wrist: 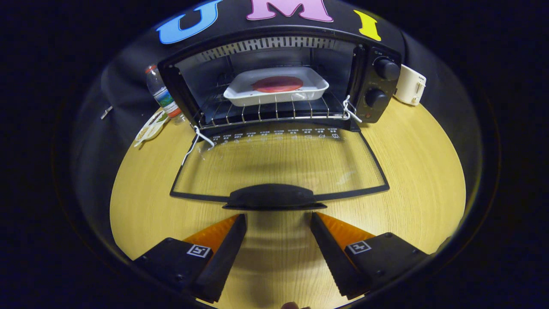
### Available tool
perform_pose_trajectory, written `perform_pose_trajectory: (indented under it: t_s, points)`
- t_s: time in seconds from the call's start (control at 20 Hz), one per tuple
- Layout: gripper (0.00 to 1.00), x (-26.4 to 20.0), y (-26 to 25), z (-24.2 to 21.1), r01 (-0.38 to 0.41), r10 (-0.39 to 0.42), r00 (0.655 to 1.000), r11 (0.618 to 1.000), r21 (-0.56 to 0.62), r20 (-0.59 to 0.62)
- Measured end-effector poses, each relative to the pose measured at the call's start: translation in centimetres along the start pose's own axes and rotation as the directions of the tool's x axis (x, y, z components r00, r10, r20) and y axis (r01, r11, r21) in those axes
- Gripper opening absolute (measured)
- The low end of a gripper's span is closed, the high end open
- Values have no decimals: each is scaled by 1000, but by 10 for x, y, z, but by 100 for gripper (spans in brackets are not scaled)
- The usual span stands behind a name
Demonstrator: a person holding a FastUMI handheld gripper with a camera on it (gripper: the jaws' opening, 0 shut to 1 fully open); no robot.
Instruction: Open the toaster oven, put the food inside, and close the toaster oven door.
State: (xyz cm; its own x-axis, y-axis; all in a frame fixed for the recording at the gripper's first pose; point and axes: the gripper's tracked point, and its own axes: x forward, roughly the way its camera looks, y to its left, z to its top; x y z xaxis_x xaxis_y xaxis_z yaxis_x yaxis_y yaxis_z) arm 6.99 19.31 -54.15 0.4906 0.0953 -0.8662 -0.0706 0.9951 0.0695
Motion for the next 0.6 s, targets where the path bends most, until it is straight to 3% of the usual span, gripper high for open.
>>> perform_pose_trajectory:
  t_s: [0.25,0.6]
  points:
    - [98,-10,1,4,11,-11,1000,1000,-2,-3]
    - [98,-57,4,36,-58,50,993,995,78,110]
